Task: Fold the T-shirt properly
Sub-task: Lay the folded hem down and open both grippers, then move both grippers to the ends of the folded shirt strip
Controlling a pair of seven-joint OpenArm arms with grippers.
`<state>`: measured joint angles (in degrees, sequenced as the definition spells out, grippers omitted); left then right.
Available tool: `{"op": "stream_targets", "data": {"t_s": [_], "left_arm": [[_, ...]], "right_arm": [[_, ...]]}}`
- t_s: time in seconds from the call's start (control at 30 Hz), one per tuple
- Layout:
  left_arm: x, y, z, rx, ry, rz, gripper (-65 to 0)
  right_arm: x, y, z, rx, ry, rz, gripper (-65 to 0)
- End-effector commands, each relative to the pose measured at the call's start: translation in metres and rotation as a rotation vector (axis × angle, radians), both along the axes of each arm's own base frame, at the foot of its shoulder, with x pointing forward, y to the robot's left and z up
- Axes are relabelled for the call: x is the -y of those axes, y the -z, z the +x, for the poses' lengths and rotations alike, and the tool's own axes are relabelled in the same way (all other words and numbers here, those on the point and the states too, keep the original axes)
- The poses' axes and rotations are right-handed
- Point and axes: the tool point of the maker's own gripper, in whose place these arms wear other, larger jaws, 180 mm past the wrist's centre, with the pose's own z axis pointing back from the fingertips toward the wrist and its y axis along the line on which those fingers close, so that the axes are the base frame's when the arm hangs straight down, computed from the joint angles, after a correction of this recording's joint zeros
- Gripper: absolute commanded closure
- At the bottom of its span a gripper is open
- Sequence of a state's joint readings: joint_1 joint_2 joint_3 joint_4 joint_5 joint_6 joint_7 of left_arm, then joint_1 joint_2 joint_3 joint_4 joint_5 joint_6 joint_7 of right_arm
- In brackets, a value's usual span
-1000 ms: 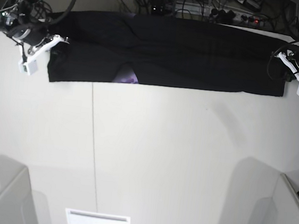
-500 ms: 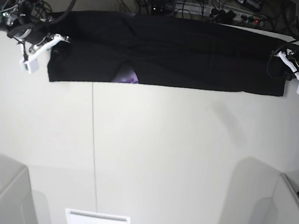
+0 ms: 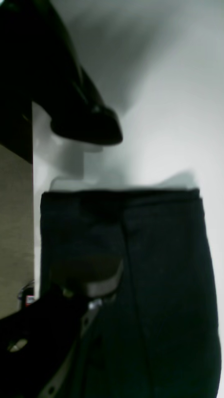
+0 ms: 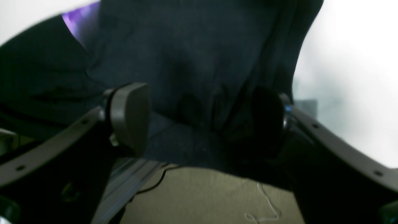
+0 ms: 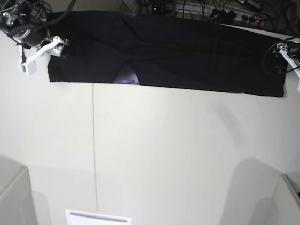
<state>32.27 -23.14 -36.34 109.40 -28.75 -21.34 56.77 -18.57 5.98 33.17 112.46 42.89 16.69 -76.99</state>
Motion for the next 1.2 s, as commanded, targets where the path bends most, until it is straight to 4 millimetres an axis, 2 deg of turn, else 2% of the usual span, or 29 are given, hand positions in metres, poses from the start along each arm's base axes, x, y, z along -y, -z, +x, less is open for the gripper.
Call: {"op": "stream_targets", "data": {"t_s": [0.0, 0.1, 0.17, 0.2, 0.27, 0.3, 0.33, 0.37, 0.5, 0.67, 0.8, 1.0, 1.17], "left_arm": [[-0.004, -0.012, 0.008, 0.039, 0.012, 0.024, -54.1], [0.004, -0.018, 0.012, 0.072, 0.015, -0.007, -54.0], [0.001, -0.027, 0.013, 0.129, -0.039, -0.068, -51.2], [0.001, -0.031, 0.014, 0.157, -0.058, -0.101, -44.8], [0.005, -0.034, 0.016, 0.180, -0.065, -0.152, -22.2], [0.006, -0.034, 0.018, 0.185, -0.067, -0.160, -7.2], [0.007, -0.036, 0.023, 0.201, -0.069, -0.164, 0.0], [0.005, -0.035, 0.025, 0.202, -0.076, -0.161, 0.0], [-0.007, -0.015, 0.021, 0.155, -0.121, -0.111, 0.0], [0.007, 0.027, 0.016, 0.034, -0.087, -0.023, 0.0], [0.021, 0.050, 0.017, 0.014, -0.049, -0.007, 0.0], [0.026, 0.081, 0.015, -0.053, -0.061, -0.043, 0.0], [0.028, 0.085, 0.034, -0.035, -0.073, -0.069, 0.0]], "right_arm": [[0.004, -0.006, 0.004, 0.030, 0.003, -0.012, -42.8], [0.006, -0.011, 0.011, 0.085, 0.016, -0.014, -38.6], [0.005, -0.014, 0.018, 0.124, 0.029, -0.012, -31.5], [0.003, -0.015, 0.020, 0.139, 0.029, -0.008, -26.7], [0.003, -0.015, 0.022, 0.145, 0.034, -0.004, -17.1], [0.003, -0.015, 0.022, 0.144, 0.034, -0.003, -11.3], [0.003, -0.015, 0.022, 0.142, 0.033, -0.003, -4.7], [0.003, -0.014, 0.022, 0.140, 0.036, -0.005, 0.0], [0.003, -0.005, 0.018, 0.107, 0.042, 0.014, 0.0], [-0.012, 0.027, 0.009, 0.014, 0.020, 0.076, 0.0], [-0.008, 0.044, 0.008, -0.013, 0.059, 0.101, 0.0], [0.023, 0.072, 0.017, -0.052, 0.130, 0.099, 0.0], [0.051, 0.085, 0.038, -0.048, 0.194, 0.094, 0.0]]}}
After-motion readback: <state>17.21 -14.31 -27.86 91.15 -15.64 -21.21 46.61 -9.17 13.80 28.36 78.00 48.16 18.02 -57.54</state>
